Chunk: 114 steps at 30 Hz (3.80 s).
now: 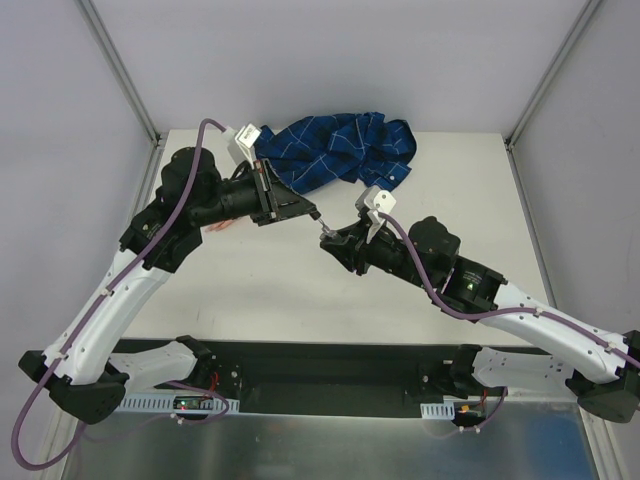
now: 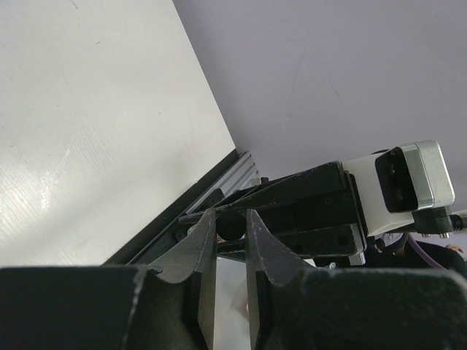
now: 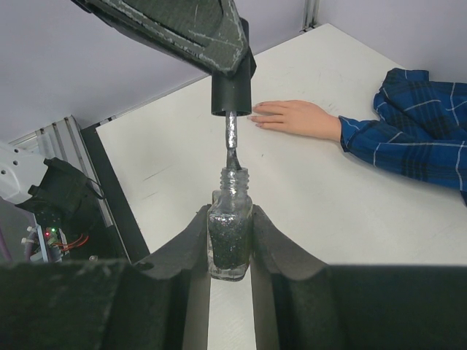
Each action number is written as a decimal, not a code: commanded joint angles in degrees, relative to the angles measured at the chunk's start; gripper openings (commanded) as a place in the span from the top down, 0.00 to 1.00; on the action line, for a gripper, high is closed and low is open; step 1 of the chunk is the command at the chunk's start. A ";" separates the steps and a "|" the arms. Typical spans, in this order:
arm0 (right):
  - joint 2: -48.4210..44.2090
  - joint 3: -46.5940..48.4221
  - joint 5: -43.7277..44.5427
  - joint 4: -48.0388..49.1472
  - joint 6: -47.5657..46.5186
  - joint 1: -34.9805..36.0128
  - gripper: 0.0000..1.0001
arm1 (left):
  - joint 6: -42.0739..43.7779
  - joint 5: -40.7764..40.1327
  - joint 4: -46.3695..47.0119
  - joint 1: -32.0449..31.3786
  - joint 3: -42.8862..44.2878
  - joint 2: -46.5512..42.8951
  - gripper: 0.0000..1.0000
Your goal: Paint the nails
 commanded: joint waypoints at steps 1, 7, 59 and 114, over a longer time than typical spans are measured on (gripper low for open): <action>-0.41 0.30 -0.14 2.84 0.70 -0.08 1.00 | -0.38 1.46 1.19 1.26 1.77 -1.92 1.00; -1.64 -0.76 0.39 3.28 0.70 -0.08 1.00 | 0.41 0.49 -0.48 3.19 0.98 -2.98 1.00; 6.53 -2.87 -16.22 31.58 2.28 -37.43 1.00 | 10.87 -47.67 21.31 33.08 -29.87 16.71 1.00; 9.78 -4.54 -18.86 35.19 6.41 -40.51 1.00 | 9.02 -43.37 23.51 34.40 -24.42 30.77 1.00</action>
